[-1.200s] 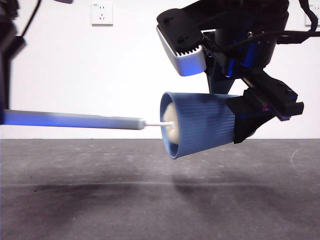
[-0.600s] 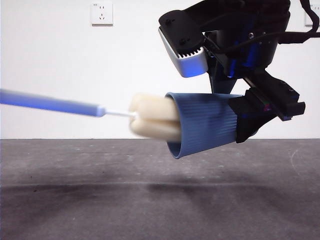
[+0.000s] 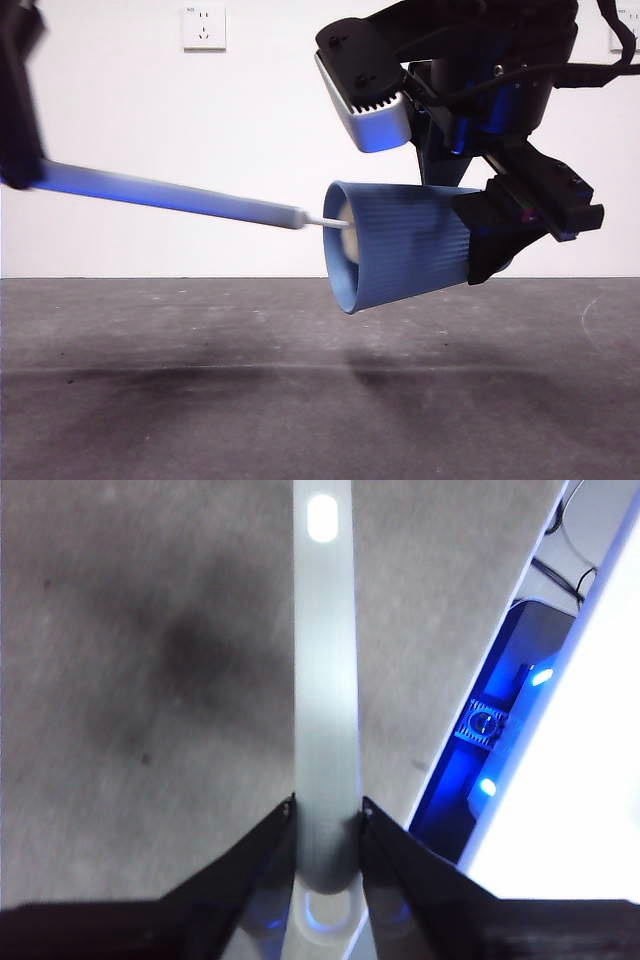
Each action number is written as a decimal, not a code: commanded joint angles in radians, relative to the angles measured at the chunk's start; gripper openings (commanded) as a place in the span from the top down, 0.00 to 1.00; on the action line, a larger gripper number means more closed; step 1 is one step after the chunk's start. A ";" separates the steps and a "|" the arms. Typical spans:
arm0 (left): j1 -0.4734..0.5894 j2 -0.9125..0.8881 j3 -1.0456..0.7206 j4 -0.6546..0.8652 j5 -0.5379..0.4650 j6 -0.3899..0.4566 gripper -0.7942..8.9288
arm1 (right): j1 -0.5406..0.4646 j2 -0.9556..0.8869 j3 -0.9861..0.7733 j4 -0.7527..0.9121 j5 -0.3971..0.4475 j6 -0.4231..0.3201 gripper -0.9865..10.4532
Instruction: Pick up the cup brush,pick up the cup,insert the brush into the cup,clean the cup,put the cup brush back,put the cup back to the fixed position on the table
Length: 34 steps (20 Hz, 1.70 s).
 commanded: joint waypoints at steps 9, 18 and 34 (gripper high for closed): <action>0.002 0.130 0.002 0.079 0.006 0.011 0.93 | 0.026 0.008 0.003 0.005 -0.021 0.036 0.93; 0.015 0.036 0.002 -0.122 -0.073 0.010 0.93 | 0.026 0.008 0.003 0.001 -0.021 0.038 0.93; 0.089 -0.267 -0.002 -0.391 -0.091 -0.107 0.93 | 0.026 0.006 0.003 0.001 -0.019 0.112 0.93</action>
